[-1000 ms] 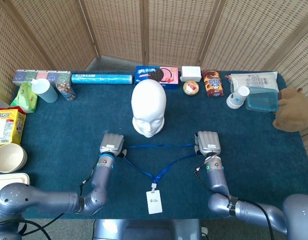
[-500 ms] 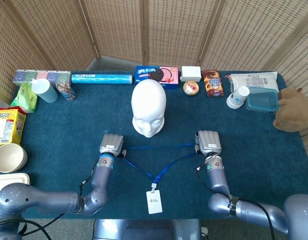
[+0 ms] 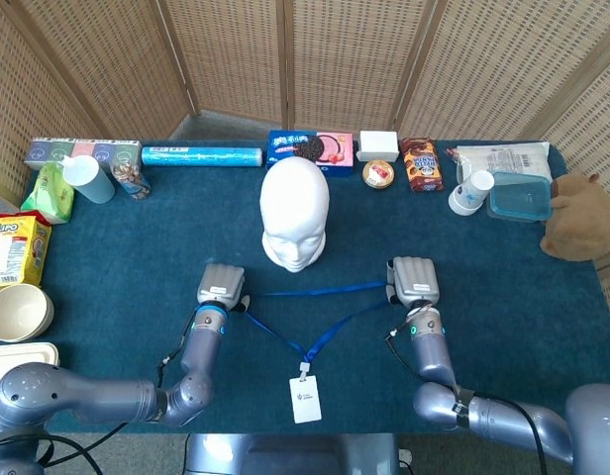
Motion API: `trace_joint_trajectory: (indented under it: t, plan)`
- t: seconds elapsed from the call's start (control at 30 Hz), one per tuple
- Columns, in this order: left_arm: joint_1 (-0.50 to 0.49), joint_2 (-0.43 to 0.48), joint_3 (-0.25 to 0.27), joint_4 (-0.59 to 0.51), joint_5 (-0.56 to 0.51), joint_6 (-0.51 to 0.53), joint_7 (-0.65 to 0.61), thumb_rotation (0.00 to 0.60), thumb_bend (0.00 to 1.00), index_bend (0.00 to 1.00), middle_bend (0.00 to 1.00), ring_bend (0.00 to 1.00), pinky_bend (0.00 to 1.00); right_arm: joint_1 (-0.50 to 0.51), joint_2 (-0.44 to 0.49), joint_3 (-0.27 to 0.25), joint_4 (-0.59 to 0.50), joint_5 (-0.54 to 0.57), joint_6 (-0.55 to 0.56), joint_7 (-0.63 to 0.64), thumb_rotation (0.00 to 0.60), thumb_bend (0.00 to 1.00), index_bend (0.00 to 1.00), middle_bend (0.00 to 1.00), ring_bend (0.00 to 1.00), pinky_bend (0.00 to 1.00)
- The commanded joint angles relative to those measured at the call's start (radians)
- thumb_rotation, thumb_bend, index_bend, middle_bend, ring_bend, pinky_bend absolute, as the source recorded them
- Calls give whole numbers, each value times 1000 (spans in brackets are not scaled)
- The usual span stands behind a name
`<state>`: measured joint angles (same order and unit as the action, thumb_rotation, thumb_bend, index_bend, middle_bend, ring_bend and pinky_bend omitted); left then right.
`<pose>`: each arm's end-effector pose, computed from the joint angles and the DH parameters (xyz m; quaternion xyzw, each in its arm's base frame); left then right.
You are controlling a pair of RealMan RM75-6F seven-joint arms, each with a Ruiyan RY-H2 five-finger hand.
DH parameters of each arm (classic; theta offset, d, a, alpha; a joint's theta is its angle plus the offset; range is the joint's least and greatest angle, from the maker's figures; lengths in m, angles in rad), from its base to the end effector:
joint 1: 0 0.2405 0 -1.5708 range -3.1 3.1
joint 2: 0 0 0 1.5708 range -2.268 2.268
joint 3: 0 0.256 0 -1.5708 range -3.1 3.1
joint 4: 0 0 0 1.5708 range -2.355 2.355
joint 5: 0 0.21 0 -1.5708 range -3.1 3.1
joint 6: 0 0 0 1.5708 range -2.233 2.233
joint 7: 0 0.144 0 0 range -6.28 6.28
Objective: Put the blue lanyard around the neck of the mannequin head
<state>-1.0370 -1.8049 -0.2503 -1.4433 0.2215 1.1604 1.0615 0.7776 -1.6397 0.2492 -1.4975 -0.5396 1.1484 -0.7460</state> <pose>-0.1019 0.3488 -0.0840 -0.7358 -0.4195 -0.1485 0.5104 -0.1735 -0.3526 -0.0210 0.6512 -0.4649 0.2475 0.5464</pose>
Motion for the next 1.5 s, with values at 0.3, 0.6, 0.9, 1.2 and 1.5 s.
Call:
trace_joint_trajectory:
  t: [0.3,0.6,0.9,1.2,1.5]
  plan:
    - [2,2,-4,-3,-4,4,6,428,479,695,1000,1000,1000,-2,6,2,-3,5,-2,6,600,505,628,1000,1000,1000]
    - [2,1,-5,1,-7,1,9,429,507,695,1000,1000,1000,-5,11,3,-2,7,-6,16,600,506,628,1000,1000,1000]
    - [21,28,-12,-16,29,7,-30,431,508,695,1000,1000,1000,-20,34,11,-35,-13,3,53,600,507,628,1000,1000,1000]
    - [98,136,6,-142,172,32,-160,432,509,695,1000,1000,1000,-76,113,1,-192,-141,70,136,600,507,635,1000,1000,1000]
    - [233,344,86,-378,489,117,-339,431,508,695,1000,1000,1000,-156,269,-31,-483,-389,167,216,600,508,640,1000,1000,1000]
